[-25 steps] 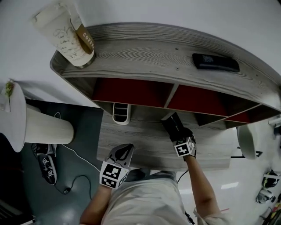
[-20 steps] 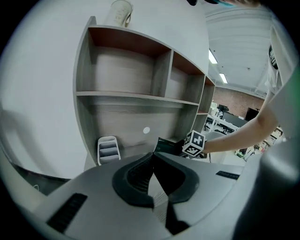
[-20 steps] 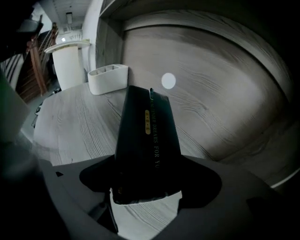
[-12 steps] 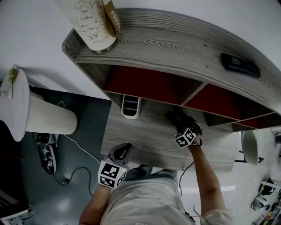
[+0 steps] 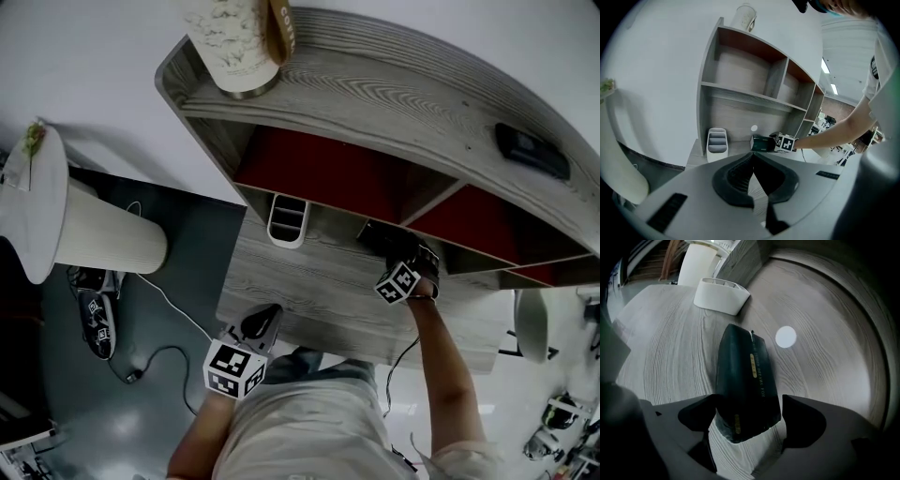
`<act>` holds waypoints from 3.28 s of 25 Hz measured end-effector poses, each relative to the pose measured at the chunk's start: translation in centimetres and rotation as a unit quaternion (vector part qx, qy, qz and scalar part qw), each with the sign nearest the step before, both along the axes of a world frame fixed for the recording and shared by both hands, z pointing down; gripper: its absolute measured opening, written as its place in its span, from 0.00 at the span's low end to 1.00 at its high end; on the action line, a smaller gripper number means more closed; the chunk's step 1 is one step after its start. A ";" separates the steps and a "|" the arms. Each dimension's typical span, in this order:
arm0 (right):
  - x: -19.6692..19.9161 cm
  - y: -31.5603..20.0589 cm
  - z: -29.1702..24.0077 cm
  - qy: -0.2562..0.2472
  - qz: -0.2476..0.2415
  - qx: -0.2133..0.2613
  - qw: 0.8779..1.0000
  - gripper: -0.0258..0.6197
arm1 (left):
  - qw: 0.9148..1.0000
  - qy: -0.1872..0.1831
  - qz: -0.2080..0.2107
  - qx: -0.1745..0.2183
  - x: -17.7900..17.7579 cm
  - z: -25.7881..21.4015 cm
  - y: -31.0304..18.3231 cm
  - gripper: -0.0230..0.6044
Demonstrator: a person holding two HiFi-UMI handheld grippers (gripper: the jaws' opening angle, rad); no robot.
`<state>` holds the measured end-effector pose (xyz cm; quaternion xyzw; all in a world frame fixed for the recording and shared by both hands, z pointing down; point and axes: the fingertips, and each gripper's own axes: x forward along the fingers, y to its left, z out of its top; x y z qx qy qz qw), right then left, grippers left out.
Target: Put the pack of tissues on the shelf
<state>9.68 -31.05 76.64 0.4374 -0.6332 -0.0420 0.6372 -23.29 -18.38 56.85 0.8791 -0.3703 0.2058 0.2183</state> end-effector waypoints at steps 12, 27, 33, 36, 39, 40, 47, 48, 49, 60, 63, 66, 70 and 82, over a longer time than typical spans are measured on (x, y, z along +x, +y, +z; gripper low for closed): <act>-2.9 1.1 -3.3 0.006 -0.035 0.063 0.997 0.52 | 1.000 0.010 0.003 -0.005 0.2 0.2 0.6 0.06; -1.8 -1.9 -2.1 0.082 -0.055 0.067 0.993 0.32 | 0.999 -0.005 -0.044 -0.007 -0.8 0.2 2.0 0.06; -1.6 -2.5 -1.9 0.085 -0.068 0.059 0.992 0.32 | 0.998 -0.013 -0.062 -0.005 -0.8 0.0 2.5 0.06; -2.0 -2.3 -2.2 0.049 -0.070 0.065 0.994 0.31 | 0.998 -0.014 -0.067 -0.002 -0.2 -0.2 2.6 0.06; -1.8 -1.6 -2.2 0.007 -0.053 0.057 0.997 0.46 | 0.998 -0.013 -0.067 0.002 0.9 -0.6 2.7 0.06; -1.8 -1.2 -2.5 -0.004 -0.050 0.057 0.997 0.45 | 0.998 -0.012 -0.066 0.003 1.4 -0.7 2.8 0.06; -3.0 2.8 -7.4 -0.090 -0.051 0.095 0.990 0.15 | 0.999 0.001 -0.049 0.012 5.7 -1.7 2.7 0.06; -3.0 3.6 -8.2 -0.112 -0.044 0.098 0.988 0.12 | 0.999 0.005 -0.045 0.013 6.5 -2.0 2.7 0.06; -3.0 4.4 -9.1 -0.135 -0.037 0.100 0.985 0.09 | 0.999 0.008 -0.041 0.015 7.3 -2.2 2.7 0.06; 0.0 11.9 -20.2 -0.402 0.070 0.152 0.900 0.08 | 0.997 0.059 0.005 0.050 15.1 -5.8 2.8 0.06; 1.1 13.7 -22.4 -0.438 0.078 0.156 0.882 0.08 | 0.995 0.078 0.011 0.060 16.8 -6.8 2.5 0.06; 2.0 15.6 -24.7 -0.459 0.077 0.165 0.869 0.08 | 0.993 0.100 0.021 0.061 18.3 -8.0 2.2 0.06; 3.3 17.5 -28.1 -0.498 0.084 0.177 0.845 0.08 | 0.990 0.104 0.045 0.088 19.9 -10.1 2.1 0.06; 5.4 20.7 -33.6 -0.539 0.077 0.216 0.811 0.08 | 0.973 0.153 0.069 0.156 22.6 -15.4 3.6 0.06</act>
